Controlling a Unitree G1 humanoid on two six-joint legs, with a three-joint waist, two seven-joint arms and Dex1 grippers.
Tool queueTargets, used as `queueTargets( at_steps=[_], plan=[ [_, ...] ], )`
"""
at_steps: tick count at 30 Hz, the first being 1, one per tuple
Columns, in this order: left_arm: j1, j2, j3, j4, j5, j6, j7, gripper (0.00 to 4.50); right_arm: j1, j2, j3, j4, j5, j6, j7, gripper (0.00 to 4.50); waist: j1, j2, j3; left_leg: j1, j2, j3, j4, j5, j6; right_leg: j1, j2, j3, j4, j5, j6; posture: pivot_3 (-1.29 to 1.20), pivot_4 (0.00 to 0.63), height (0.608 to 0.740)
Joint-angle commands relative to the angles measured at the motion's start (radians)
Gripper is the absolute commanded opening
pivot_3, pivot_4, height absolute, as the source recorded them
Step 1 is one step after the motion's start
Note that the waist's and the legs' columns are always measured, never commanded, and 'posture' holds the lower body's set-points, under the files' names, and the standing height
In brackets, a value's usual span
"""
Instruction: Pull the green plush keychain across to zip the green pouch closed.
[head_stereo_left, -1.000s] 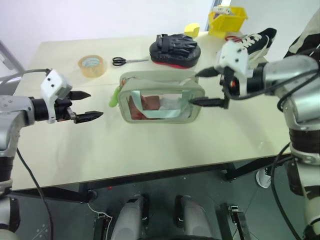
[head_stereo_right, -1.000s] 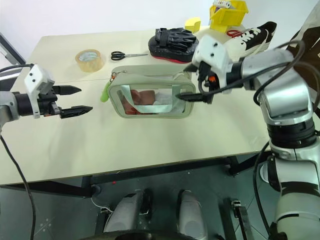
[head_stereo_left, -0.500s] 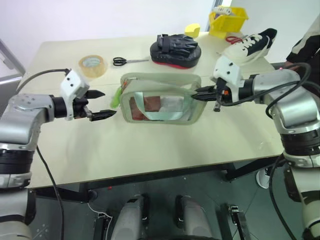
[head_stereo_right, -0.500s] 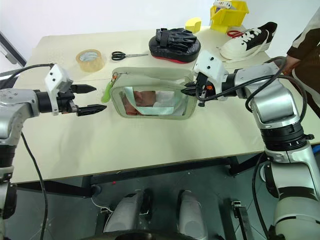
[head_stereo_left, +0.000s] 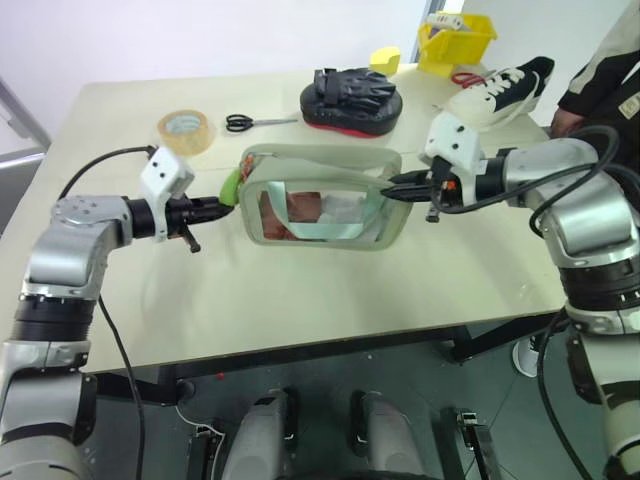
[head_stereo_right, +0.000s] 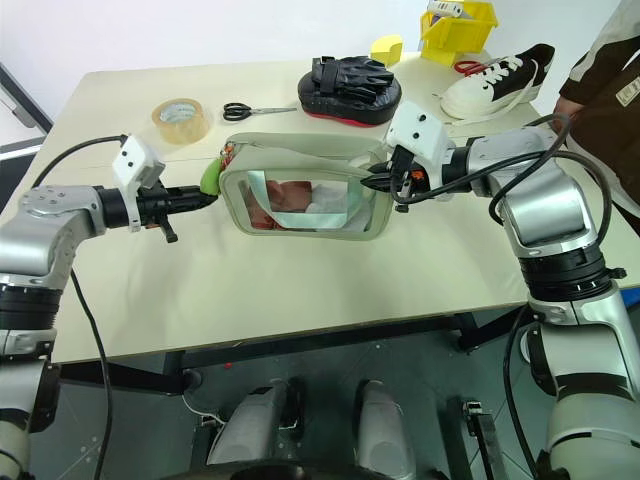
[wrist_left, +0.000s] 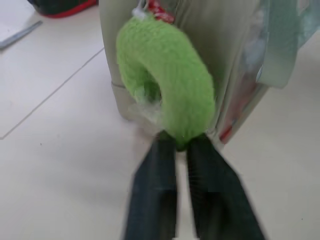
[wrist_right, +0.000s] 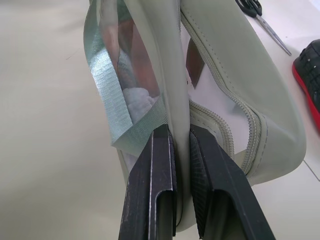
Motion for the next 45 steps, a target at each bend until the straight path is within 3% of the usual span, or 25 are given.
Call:
queueTargets(
  at_steps=[1,7,14,18,22,27,34,44,45],
  plan=[
    [-0.063,0.017,0.048,-0.019,-0.026,0.022,0.003,0.05,-0.019,0.006,-0.002,-0.003,0.0,-0.009,-0.005,0.4,0.001,0.0,0.0,0.0,0.0,0.0,0.0,0.0,0.0,0.0,0.0,0.0,0.0,0.0,0.0,0.0,0.15,0.74],
    [-0.205,0.002,0.094,-0.02,-0.102,0.108,0.015,0.05,-0.007,0.008,-0.001,-0.014,0.001,-0.011,-0.014,0.4,0.001,0.0,0.0,0.0,0.0,-0.001,0.001,0.0,0.0,0.001,0.0,-0.001,0.0,0.0,0.0,0.0,0.15,0.74],
    [-0.324,-0.122,-0.039,-0.096,-0.057,0.058,0.017,0.05,-0.009,0.02,-0.002,-0.013,0.0,-0.011,-0.036,0.4,0.003,0.0,0.0,0.0,-0.001,0.0,0.003,0.0,0.002,0.003,0.002,-0.002,0.001,0.002,0.004,0.0,0.15,0.74],
    [-0.296,-0.103,-0.093,-0.102,-0.009,0.005,-0.023,0.05,-0.002,0.019,-0.004,-0.024,0.003,-0.005,-0.043,0.4,-0.003,0.0,0.0,0.001,-0.001,0.0,0.002,0.0,0.002,0.002,0.003,-0.001,0.001,0.002,0.004,0.0,0.15,0.74],
    [-0.302,-0.095,-0.091,-0.095,-0.003,-0.013,-0.045,1.35,0.001,0.014,-0.007,-0.023,0.003,-0.004,-0.047,0.4,0.001,0.0,0.0,0.0,0.0,0.0,0.003,0.0,0.002,0.002,0.003,-0.002,0.002,0.002,0.004,0.0,0.15,0.74],
    [-0.327,-0.07,-0.071,-0.08,0.006,0.004,-0.04,3.85,0.006,0.015,-0.008,-0.026,0.008,-0.001,-0.052,0.4,0.003,0.0,0.0,0.0,-0.001,-0.001,0.005,0.0,0.003,0.003,0.002,-0.002,0.002,0.0,0.001,0.0,0.15,0.74],
    [-0.235,0.04,-0.051,-0.099,0.011,0.007,-0.086,3.85,0.0,0.018,-0.006,-0.012,0.005,-0.01,-0.054,0.4,-0.002,0.0,0.0,0.001,0.0,0.0,0.003,0.0,0.003,0.002,0.002,-0.002,0.002,0.0,0.003,0.0,0.15,0.74],
    [-0.132,-0.047,-0.07,-0.098,0.065,-0.039,0.006,3.85,-0.016,0.024,0.002,-0.005,0.007,-0.005,-0.046,0.4,0.002,-0.001,0.0,0.0,-0.001,-0.001,0.004,-0.001,0.003,0.003,0.001,-0.002,0.002,0.0,0.001,0.0,0.15,0.74],
    [-0.131,-0.051,-0.067,-0.1,0.06,-0.036,0.007,3.62,-0.016,0.024,0.002,-0.005,0.006,-0.003,-0.046,0.4,0.002,-0.001,0.0,0.0,-0.001,-0.001,0.004,-0.001,0.003,0.002,0.001,-0.002,0.002,0.0,0.001,0.0,0.15,0.74]
  ],
)
